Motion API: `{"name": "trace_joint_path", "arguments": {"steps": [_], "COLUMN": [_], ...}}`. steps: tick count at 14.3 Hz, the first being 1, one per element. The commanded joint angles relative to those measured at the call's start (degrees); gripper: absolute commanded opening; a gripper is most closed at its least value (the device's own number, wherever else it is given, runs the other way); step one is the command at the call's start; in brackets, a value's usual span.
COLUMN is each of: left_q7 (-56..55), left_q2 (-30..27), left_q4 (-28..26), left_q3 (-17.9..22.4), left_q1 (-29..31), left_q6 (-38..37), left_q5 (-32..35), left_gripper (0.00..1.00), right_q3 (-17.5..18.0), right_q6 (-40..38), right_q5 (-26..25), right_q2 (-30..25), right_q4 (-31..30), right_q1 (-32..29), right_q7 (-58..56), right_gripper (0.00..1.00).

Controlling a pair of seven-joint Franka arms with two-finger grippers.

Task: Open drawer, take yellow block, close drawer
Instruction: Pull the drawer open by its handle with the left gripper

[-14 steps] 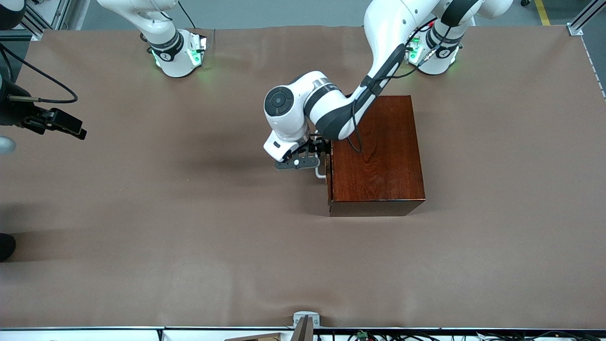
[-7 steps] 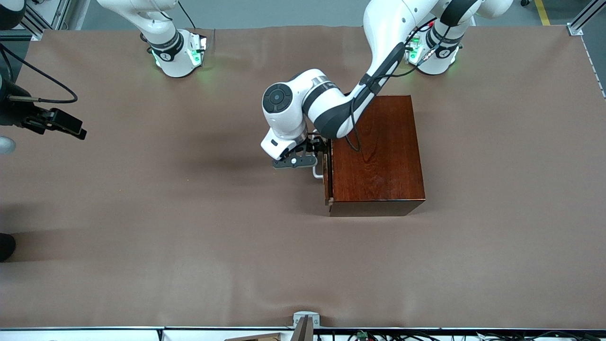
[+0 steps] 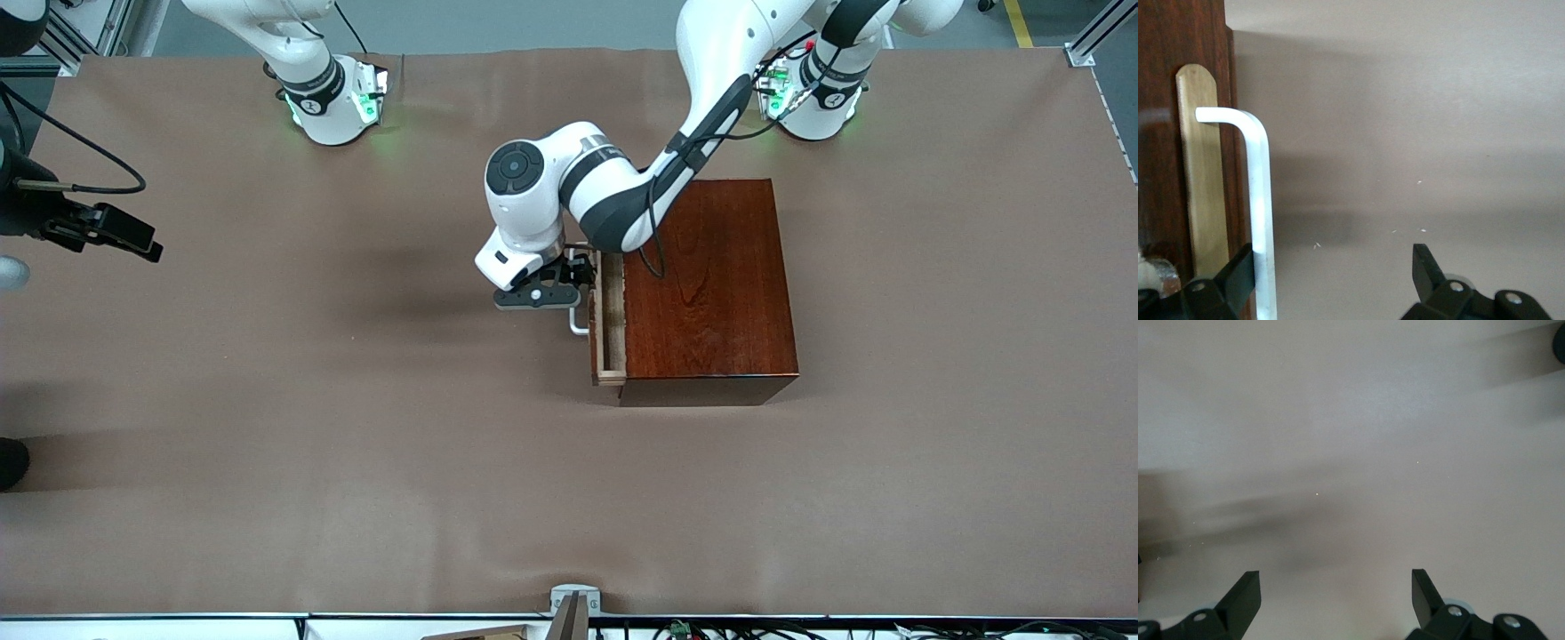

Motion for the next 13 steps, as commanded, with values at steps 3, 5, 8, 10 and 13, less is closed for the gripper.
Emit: {"name": "trace_joint_path", "arguments": {"steps": [3, 5, 8, 10, 13], "left_q7": [-1.3, -1.2, -1.0, -1.0, -0.9], "left_q2": [0.7, 1.1, 2.3, 2.4, 2.4], "left_q4": [0.6, 0.6, 0.6, 0.6, 1.0], "left_q3": [0.0, -0.1, -0.1, -0.2, -0.9], "left_q1": [-0.8, -0.8, -1.3, -1.8, -2.1], "left_q6": [3.2, 5.0, 5.9, 5.9, 5.9], "left_q5": [0.4, 0.4, 0.4, 0.4, 0.3], "left_gripper": [1.00, 1.00, 1.00, 1.00, 1.00], "right_q3": [-0.1, -0.1, -0.2, -0.2, -0.2], "right_q6": [0.1, 0.1, 0.3, 1.8, 2.2], "right_q5": [-0.4, -0.3, -0.4, -0.4, -0.4], "right_q2": [-0.1, -0.1, 0.5, 1.5, 2.3], "right_q4": [0.2, 0.2, 0.2, 0.1, 0.1], "right_q1": [0.1, -0.5, -0.6, -0.5, -0.4], "right_q7": [0.9, 0.9, 0.8, 0.9, 0.9], "right_gripper": [1.00, 1.00, 1.00, 1.00, 1.00]}}
